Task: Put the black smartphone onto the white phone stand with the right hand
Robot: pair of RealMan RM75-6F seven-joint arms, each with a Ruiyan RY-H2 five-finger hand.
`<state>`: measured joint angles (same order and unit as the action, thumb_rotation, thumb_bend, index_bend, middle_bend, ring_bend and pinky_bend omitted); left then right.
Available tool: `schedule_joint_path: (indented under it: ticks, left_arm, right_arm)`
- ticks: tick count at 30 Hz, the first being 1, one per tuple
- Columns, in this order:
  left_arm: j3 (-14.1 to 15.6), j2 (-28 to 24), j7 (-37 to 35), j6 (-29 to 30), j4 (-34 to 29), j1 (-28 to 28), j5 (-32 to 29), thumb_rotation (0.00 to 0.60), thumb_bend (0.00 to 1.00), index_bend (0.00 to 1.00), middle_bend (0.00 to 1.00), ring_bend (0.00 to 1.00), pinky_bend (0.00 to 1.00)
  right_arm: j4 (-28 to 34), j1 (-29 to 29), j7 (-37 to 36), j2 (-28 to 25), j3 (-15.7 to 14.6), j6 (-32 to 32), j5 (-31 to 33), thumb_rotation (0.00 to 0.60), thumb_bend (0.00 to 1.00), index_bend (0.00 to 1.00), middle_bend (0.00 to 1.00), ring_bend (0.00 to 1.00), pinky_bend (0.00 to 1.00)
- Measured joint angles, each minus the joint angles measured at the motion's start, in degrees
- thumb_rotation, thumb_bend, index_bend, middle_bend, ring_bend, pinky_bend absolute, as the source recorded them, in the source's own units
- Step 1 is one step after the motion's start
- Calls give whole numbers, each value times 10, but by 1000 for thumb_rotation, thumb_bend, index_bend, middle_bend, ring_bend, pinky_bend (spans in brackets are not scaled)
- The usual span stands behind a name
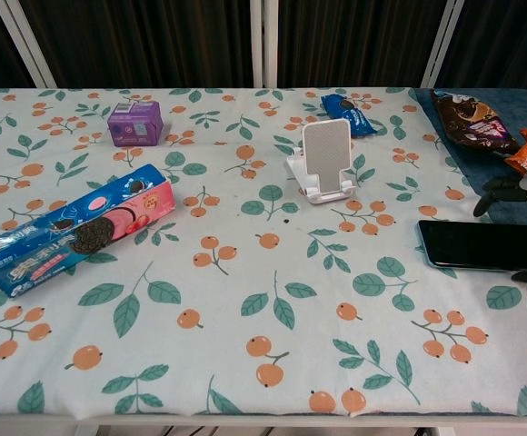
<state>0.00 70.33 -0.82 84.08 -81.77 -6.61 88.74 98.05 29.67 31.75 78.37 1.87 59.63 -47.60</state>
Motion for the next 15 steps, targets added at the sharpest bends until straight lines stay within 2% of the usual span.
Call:
schedule_joint_path:
  ticks: [11, 15]
  left_arm:
    - [3, 0, -3, 1, 1, 0, 6, 304, 101, 120, 117, 125, 209]
    - [3, 1, -3, -3, 2, -1, 4, 303, 101, 121, 117, 125, 209]
  right_arm:
    - [-5, 6, 4, 5, -4, -2, 9, 600, 176, 245, 0, 0, 0]
    - [-5, 5, -4, 5, -2, -1, 7, 600, 176, 329, 0, 0, 0]
